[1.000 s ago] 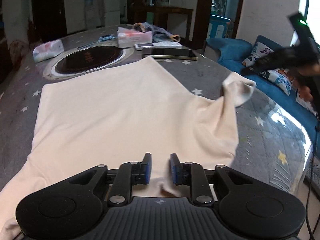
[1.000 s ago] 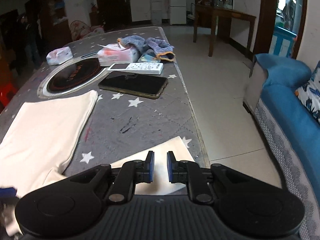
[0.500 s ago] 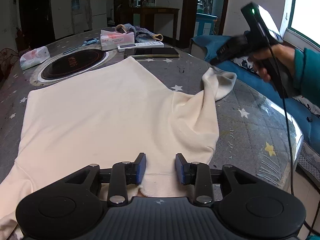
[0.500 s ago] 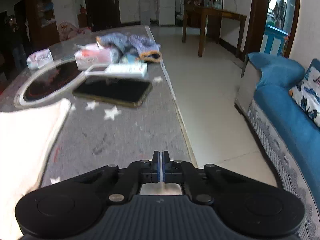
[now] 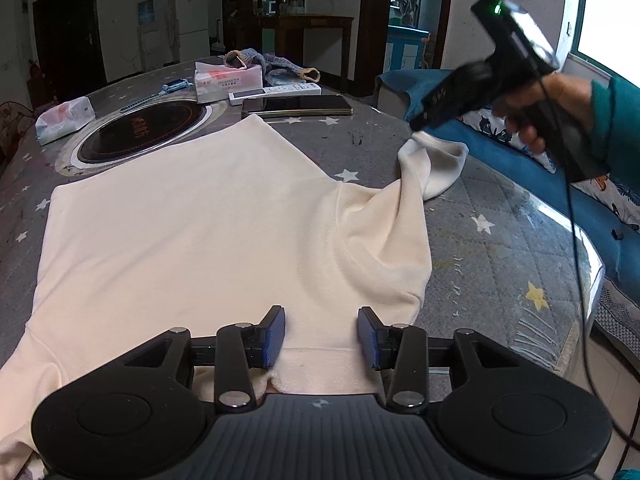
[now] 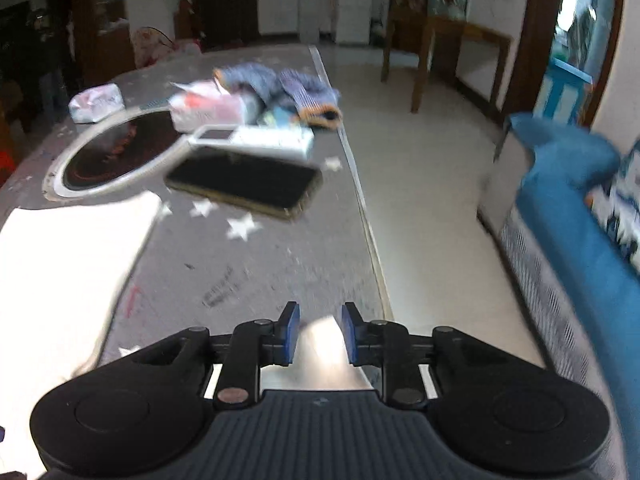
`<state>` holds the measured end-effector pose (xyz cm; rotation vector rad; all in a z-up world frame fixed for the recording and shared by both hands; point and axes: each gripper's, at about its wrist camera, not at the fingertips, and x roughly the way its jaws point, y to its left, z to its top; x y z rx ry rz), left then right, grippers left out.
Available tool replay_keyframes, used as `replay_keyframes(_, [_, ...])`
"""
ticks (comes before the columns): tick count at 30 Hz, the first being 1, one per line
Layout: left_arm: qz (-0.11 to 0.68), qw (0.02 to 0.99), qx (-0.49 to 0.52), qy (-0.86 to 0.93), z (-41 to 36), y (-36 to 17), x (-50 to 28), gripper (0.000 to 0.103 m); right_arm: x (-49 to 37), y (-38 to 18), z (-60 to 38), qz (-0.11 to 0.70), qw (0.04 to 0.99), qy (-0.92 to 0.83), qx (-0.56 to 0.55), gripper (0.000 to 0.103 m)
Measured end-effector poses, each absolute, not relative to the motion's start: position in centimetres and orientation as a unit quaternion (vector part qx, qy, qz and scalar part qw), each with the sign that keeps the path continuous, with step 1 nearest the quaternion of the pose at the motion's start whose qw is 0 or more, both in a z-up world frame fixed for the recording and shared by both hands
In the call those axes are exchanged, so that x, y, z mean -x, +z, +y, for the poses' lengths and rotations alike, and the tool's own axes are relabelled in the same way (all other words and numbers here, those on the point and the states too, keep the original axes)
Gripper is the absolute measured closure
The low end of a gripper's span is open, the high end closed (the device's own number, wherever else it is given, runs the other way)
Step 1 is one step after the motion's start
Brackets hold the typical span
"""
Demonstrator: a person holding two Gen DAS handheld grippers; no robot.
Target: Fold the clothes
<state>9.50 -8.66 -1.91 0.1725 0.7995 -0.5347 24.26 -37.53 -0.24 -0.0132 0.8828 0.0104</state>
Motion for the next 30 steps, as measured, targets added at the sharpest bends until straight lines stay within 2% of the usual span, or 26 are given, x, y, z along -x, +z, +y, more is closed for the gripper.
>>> replay_keyframes(4, [0.389,0.876,-0.060,-0.276,-9.1,-1.5,-9.9,0.061,-24.9,-1.9,-37.4,0.436,0.899,0.007,0.022,0.082])
replay_keyframes(6, [0.386,0.875,-0.060,-0.286,-9.9,-1.3,-9.9,0.061,-25.1,-2.1,-37.2,0.436,0.900,0.010,0.026,0.093])
replay_keyframes(9, [0.381,0.873,-0.055,-0.299,-10.9,-1.1,-10.2,0.061,-25.2,-1.5,-36.6,0.426,0.904,0.011,0.043,0.097])
replay_keyframes(18, [0.382,0.863,-0.040,-0.328,-13.2,-1.8,-11.7,0.061,-20.4,5.6,-39.8,0.274,0.959,0.067,-0.038,0.098])
replay_keyframes(21, [0.382,0.858,-0.042,-0.340,-13.8,-2.1,-11.5,0.059,-18.0,5.4,-42.7,0.280,0.958,0.039,-0.047,0.098])
replay_keyframes(28, [0.377,0.856,-0.050,-0.350,-14.7,-2.3,-11.0,0.059,-15.8,2.6,-44.3,0.344,0.936,0.018,-0.072,0.091])
replay_keyframes(30, [0.379,0.856,-0.049,-0.348,-14.7,-2.3,-11.0,0.059,-16.4,1.7,-43.2,0.352,0.931,0.036,-0.088,0.075])
